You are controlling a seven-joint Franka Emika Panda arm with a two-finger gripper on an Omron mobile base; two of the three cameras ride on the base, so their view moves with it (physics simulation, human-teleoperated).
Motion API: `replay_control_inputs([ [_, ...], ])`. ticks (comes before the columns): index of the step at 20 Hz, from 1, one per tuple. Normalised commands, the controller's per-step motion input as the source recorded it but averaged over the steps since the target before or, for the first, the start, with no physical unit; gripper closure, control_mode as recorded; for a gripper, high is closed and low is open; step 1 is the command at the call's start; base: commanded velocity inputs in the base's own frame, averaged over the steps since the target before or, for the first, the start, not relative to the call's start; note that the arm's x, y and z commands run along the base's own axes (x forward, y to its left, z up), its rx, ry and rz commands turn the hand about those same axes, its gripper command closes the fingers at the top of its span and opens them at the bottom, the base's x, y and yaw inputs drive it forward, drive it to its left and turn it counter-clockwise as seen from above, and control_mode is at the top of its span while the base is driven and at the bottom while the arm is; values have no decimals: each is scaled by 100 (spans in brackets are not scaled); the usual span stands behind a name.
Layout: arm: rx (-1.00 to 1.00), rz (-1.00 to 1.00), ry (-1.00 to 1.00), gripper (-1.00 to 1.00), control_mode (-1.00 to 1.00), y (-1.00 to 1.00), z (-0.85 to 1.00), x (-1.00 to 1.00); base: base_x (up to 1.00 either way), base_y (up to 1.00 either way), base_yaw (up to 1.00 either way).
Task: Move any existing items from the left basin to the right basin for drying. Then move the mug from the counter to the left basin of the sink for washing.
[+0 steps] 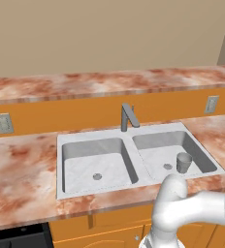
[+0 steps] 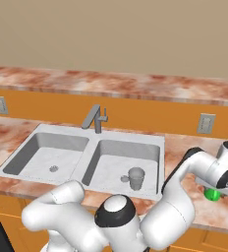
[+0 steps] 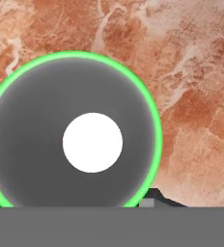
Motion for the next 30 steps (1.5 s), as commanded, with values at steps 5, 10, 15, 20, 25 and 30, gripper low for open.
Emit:
replay_control_inputs([
  [5, 0, 0, 0, 100, -100, 0, -3, 0, 0, 0, 0],
  [10, 0, 0, 0, 100, -100, 2, 1, -13, 0, 0, 0],
  [15, -1, 0, 0, 100, -100, 21, 31, -34, 0, 0, 0],
  [20, -6, 1, -1, 100, -100, 52, 63, -43, 0, 0, 0],
  [25, -9, 10, -2, 100, -100, 83, 56, -39, 0, 0, 0],
  [30, -11, 32, -11, 100, -100, 100, 30, -8, 0, 0, 0],
])
